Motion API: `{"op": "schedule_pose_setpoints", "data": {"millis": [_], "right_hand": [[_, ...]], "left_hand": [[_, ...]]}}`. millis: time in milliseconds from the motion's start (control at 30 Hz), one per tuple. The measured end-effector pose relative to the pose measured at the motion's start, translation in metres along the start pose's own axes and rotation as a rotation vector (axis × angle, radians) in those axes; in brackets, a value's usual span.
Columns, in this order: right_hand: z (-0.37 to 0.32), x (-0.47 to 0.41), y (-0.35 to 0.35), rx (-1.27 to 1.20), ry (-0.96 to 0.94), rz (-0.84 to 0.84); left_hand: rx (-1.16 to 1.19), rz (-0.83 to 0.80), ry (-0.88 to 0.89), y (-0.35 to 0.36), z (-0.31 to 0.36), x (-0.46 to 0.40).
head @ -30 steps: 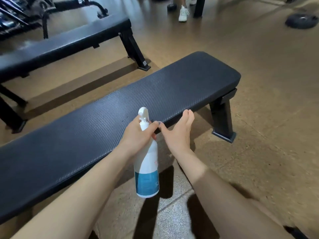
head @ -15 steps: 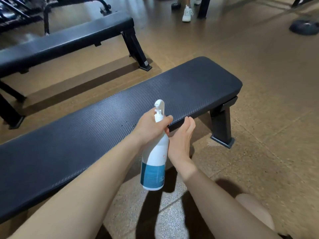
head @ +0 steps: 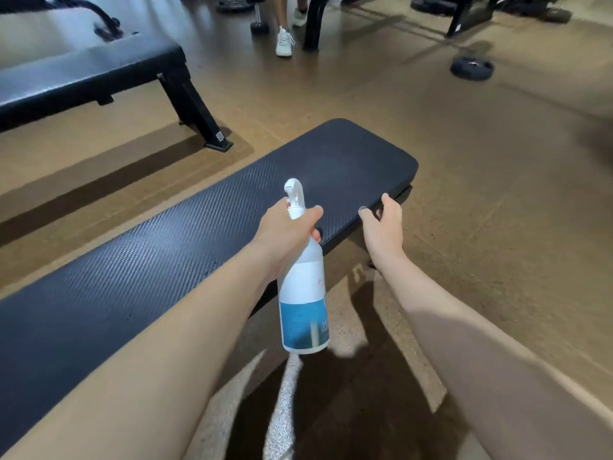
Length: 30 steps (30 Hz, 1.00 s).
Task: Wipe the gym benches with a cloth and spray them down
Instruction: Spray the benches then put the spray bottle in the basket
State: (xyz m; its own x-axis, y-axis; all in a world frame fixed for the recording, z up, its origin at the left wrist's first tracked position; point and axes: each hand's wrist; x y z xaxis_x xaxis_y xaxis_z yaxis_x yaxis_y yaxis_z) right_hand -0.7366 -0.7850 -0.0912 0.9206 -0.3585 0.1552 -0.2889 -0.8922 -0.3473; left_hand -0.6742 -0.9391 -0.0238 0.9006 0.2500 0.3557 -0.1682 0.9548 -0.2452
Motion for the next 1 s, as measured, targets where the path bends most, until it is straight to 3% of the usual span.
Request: {"op": "schedule_pose_setpoints", "data": {"millis": [300, 467, 633, 867, 1000], "right_hand": [[0.002, -0.003, -0.003, 0.068, -0.039, -0.074], [-0.002, 0.001, -0.007, 0.107, -0.041, -0.117], [-0.017, 0.011, -0.028, 0.237, -0.023, -0.268], [-0.123, 0.074, -0.05, 0.251, 0.117, -0.5], [-0.218, 0.127, -0.068, 0.008, 0.376, -0.643]], "left_hand": [[-0.004, 0.053, 0.017, 0.004, -0.004, 0.003], [-0.04, -0.024, -0.016, 0.0, -0.002, 0.008], [-0.125, -0.067, 0.035, -0.01, 0.01, 0.032], [-0.325, 0.01, 0.008, -0.059, 0.08, 0.092], [-0.35, 0.051, -0.01, -0.091, 0.145, 0.133]]}}
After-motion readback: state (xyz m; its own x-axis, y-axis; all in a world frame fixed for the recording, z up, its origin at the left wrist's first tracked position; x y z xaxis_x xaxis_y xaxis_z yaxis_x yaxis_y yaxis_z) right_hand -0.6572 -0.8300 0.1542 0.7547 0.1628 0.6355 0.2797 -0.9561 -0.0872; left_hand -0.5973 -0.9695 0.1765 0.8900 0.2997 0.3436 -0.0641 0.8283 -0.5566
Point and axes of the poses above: each hand's wrist, its own x-axis away from the middle knuckle, its own y-axis out of the palm, z = x × y, and after that the axes turned 3 degrees about z, right-handed
